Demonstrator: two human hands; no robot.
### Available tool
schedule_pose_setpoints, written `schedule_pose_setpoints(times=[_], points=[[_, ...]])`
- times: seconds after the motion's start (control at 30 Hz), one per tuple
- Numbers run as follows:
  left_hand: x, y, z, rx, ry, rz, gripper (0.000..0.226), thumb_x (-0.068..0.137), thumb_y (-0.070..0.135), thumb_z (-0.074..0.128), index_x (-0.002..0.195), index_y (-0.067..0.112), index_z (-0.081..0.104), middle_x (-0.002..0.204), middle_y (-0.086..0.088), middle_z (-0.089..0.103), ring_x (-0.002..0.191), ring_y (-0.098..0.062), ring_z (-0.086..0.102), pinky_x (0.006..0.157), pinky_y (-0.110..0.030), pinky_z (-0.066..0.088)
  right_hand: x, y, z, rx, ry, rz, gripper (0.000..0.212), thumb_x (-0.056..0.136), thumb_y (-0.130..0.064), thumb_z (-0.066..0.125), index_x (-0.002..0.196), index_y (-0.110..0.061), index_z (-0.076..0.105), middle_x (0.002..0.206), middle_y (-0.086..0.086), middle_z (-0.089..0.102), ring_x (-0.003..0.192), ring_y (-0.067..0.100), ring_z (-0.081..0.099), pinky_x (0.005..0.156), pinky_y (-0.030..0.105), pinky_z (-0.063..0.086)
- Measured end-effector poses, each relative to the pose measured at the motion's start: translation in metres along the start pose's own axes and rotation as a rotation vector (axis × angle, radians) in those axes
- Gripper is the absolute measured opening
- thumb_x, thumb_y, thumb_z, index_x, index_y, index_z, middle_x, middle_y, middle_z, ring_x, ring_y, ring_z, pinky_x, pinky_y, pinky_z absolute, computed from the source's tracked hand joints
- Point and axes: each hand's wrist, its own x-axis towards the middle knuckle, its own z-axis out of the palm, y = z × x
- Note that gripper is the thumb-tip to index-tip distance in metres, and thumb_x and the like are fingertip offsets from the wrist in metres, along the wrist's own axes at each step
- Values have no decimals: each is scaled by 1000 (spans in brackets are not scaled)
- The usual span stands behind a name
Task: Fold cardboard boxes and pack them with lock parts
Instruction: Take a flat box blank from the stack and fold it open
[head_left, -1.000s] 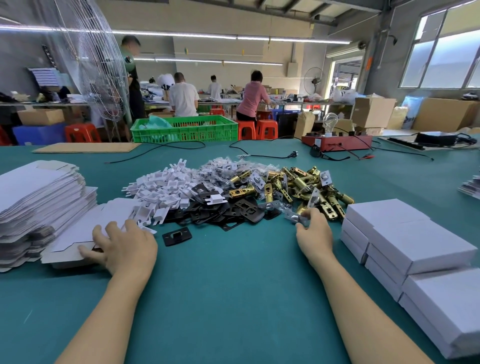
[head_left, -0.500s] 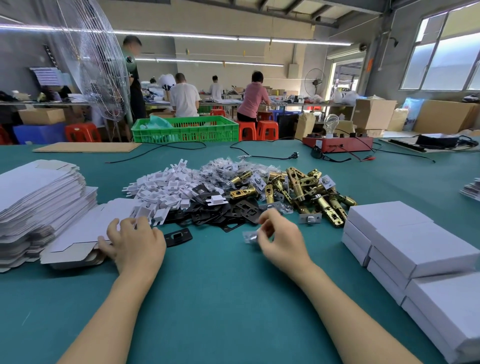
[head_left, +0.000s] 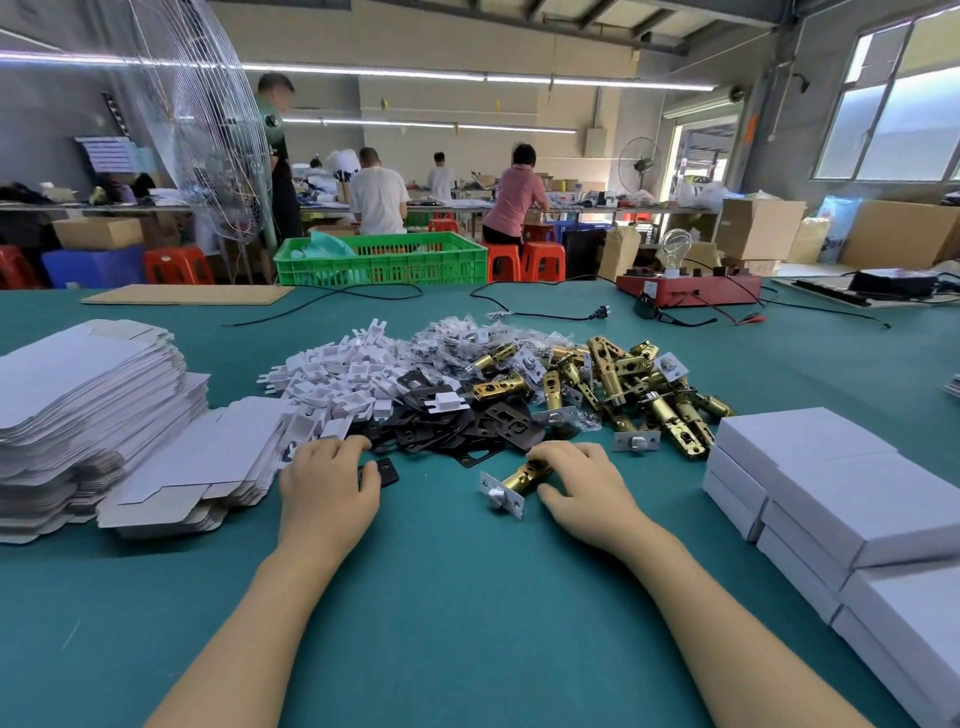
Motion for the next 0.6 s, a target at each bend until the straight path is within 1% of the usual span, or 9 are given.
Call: schedule_pose_setpoints(times=[0.07,0.13,0.2,0.27,0.33,0.37,0.43,0.5,0.6], points=[[1,-1,0,-22,-30,-18,30,96,20,51,124,14,60,118,-8,64,114,-30,52,94,-40,38,-1,1,-3,20,17,-20,32,92,-27,54,124,-29,52,127,-14,49,117,17,32,94,25,28],[1,-1,0,2,-46,-20,32,97,22,49,126,14,58,118,-8,64,112,-30,54,93,-40,38,-4,5,-11,81,-7,-14,32,88,-30,61,120,-29,57,116,-10,51,110,17,33,88,24,28],[1,-1,0,21,-52,-18,31,98,22,48,126,15,58,118,-7,64,111,-30,54,93,-39,37,-6,10,-19,151,-53,1,27,84,-33,69,110,-27,63,105,-6,53,104,16,36,82,25,30],[0,-1,-1,21,-58,-19,30,98,21,47,124,14,60,117,-7,64,110,-28,54,92,-38,37,-7,11,-23,237,-77,23,19,82,-33,73,97,-25,66,97,-1,57,97,15,44,76,24,35],[0,-3,-2,13,-61,-19,29,98,19,47,123,13,62,117,-7,64,110,-28,54,91,-37,38,-7,9,-22,360,-18,92,14,81,-31,74,87,-22,65,86,-1,60,82,12,53,66,20,40],[0,-3,-3,0,-58,-20,29,98,18,48,121,12,63,116,-8,64,110,-29,54,91,-37,39,-6,8,-22,402,32,138,15,81,-29,75,84,-20,63,81,-2,60,75,12,54,62,21,40],[-1,-2,-4,-46,-47,-27,27,97,14,48,118,8,64,116,-11,64,110,-29,52,91,-38,40,-6,9,-20,423,110,212,19,80,-26,75,84,-17,59,78,-2,56,70,13,52,59,24,39],[0,-2,-6,-86,-18,-40,25,97,10,49,116,5,65,117,-13,63,112,-31,51,92,-38,40,-6,10,-19,427,135,238,19,81,-28,75,85,-17,59,78,-2,55,67,11,51,58,24,38],[2,-5,-14,-114,114,-80,23,93,2,51,110,-1,67,115,-21,63,108,-38,50,89,-43,41,-7,10,-17,374,147,233,20,79,-30,75,85,-17,60,81,0,58,70,10,52,59,25,38]])
